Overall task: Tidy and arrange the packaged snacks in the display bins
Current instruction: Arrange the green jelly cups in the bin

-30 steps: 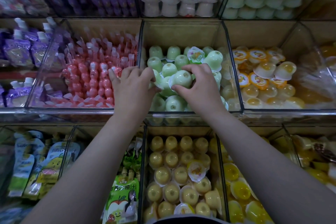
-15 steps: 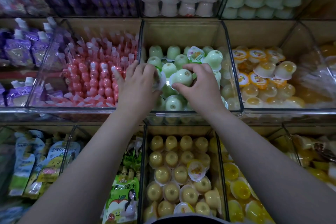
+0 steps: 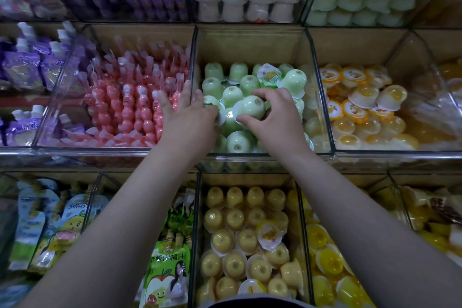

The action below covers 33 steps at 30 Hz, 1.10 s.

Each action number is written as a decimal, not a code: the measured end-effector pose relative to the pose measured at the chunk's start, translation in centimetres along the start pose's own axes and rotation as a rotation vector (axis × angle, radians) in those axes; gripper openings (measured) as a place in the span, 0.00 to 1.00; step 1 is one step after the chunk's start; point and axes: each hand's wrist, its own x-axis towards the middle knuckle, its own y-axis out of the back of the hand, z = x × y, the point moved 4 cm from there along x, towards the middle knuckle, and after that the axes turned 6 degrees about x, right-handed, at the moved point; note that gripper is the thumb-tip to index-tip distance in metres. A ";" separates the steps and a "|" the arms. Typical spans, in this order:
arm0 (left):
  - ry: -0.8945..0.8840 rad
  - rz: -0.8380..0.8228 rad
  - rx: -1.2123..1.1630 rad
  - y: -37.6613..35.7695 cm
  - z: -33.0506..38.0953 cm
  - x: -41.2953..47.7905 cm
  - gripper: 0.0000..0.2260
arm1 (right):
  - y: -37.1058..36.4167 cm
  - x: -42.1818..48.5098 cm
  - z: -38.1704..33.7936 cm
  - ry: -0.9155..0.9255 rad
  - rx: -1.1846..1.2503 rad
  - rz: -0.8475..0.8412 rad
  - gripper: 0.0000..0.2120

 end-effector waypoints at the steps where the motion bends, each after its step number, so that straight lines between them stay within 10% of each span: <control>1: 0.012 0.034 -0.006 -0.2 0.1 -0.1 0.11 | 0.0 0.0 0.0 -0.007 0.007 0.005 0.25; 5: 0.107 0.276 -0.102 0.0 -0.4 -0.9 0.10 | 0.1 0.1 0.2 -0.062 0.063 0.026 0.22; 12: 0.169 0.190 0.103 -0.4 0.4 -1.0 0.09 | -0.5 0.1 -0.2 -0.087 0.098 -0.134 0.33; 18: 0.117 0.127 0.208 0.0 0.4 0.3 0.10 | 0.0 0.8 0.2 -0.090 0.133 -0.033 0.14; 33: 0.108 0.256 -0.111 -1.1 -0.6 0.0 0.10 | -3.0 3.1 0.1 0.193 -0.391 -0.090 0.09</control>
